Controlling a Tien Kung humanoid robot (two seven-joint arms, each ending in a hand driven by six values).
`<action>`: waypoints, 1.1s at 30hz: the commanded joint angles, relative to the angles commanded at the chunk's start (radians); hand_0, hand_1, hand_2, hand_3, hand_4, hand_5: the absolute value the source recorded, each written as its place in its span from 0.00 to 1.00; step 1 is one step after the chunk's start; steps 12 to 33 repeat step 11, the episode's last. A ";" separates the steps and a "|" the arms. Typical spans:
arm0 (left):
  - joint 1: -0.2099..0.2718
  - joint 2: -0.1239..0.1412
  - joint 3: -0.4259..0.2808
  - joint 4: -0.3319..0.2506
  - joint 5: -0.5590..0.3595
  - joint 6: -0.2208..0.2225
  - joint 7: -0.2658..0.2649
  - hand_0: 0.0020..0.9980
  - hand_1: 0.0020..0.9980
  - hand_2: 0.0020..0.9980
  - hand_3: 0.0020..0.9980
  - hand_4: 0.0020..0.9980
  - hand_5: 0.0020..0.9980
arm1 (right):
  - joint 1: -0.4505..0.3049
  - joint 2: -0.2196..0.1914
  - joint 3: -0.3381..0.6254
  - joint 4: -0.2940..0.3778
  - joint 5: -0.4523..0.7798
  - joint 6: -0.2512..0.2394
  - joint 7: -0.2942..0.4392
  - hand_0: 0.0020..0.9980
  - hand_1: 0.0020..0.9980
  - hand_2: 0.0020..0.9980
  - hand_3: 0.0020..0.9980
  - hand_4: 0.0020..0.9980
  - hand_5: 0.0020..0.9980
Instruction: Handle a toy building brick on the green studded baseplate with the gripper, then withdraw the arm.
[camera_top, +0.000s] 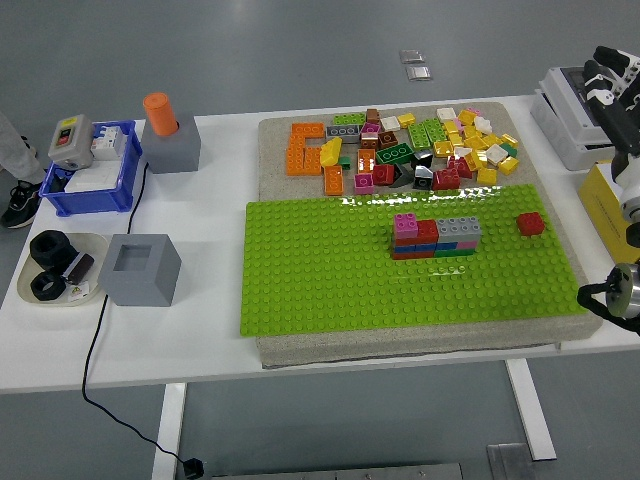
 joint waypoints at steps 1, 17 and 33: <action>0.000 0.000 0.000 0.000 -0.001 0.000 0.000 0.81 0.78 0.76 0.75 0.87 0.56 | -0.001 0.001 0.002 0.001 0.020 0.000 0.009 0.72 0.71 0.76 0.67 0.68 0.36; 0.002 -0.005 0.003 0.000 -0.006 0.000 0.001 0.81 0.77 0.75 0.75 0.87 0.56 | -0.004 0.009 0.027 0.024 0.229 0.000 0.087 0.69 0.68 0.73 0.66 0.69 0.37; 0.002 -0.005 0.003 0.000 -0.006 0.000 0.001 0.81 0.77 0.75 0.75 0.87 0.56 | -0.004 0.009 0.027 0.024 0.229 0.000 0.087 0.69 0.68 0.73 0.66 0.69 0.37</action>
